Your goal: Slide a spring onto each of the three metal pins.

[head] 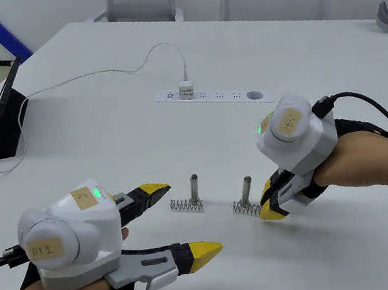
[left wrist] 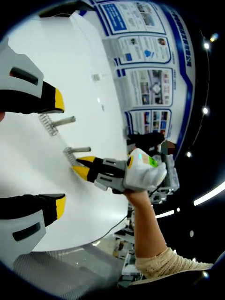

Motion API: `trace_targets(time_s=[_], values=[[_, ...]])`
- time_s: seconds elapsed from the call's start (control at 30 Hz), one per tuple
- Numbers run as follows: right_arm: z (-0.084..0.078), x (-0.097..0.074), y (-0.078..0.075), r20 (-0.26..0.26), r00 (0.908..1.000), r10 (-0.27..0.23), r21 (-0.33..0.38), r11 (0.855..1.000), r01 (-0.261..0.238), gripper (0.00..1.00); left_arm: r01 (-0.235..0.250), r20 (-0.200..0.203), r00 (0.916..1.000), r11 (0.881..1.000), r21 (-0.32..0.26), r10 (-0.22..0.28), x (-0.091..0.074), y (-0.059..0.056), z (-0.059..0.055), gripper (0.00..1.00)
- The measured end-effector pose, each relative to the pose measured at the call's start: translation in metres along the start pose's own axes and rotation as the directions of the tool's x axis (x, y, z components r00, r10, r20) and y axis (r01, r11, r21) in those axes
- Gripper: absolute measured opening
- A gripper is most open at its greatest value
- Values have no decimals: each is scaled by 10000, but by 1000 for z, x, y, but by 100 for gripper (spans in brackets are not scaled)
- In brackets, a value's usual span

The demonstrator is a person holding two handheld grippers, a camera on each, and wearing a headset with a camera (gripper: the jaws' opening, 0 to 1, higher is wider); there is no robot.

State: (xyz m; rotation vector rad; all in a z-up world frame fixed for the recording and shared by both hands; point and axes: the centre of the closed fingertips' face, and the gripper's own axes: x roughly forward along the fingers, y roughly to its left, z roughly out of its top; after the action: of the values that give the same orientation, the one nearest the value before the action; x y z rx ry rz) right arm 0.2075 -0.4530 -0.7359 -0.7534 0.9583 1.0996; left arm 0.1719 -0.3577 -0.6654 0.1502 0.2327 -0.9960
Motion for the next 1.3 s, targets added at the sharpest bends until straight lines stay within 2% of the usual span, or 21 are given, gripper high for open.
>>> trace_targets(time_s=[0.6,1.0,1.3], values=[[1,6,5,-75,9998,209,-89,9997,-209,12,339,-143,9993,9994,68,-338,5,-11,-4,69],[6,-12,24,23,9989,469,-589,9972,-467,12,947,-468,9946,9949,343,-931,21,-27,-12,64],[8,-32,43,-28,9970,769,-1382,9874,-766,12,1339,-444,9904,9883,731,-1309,30,-34,-6,55]])
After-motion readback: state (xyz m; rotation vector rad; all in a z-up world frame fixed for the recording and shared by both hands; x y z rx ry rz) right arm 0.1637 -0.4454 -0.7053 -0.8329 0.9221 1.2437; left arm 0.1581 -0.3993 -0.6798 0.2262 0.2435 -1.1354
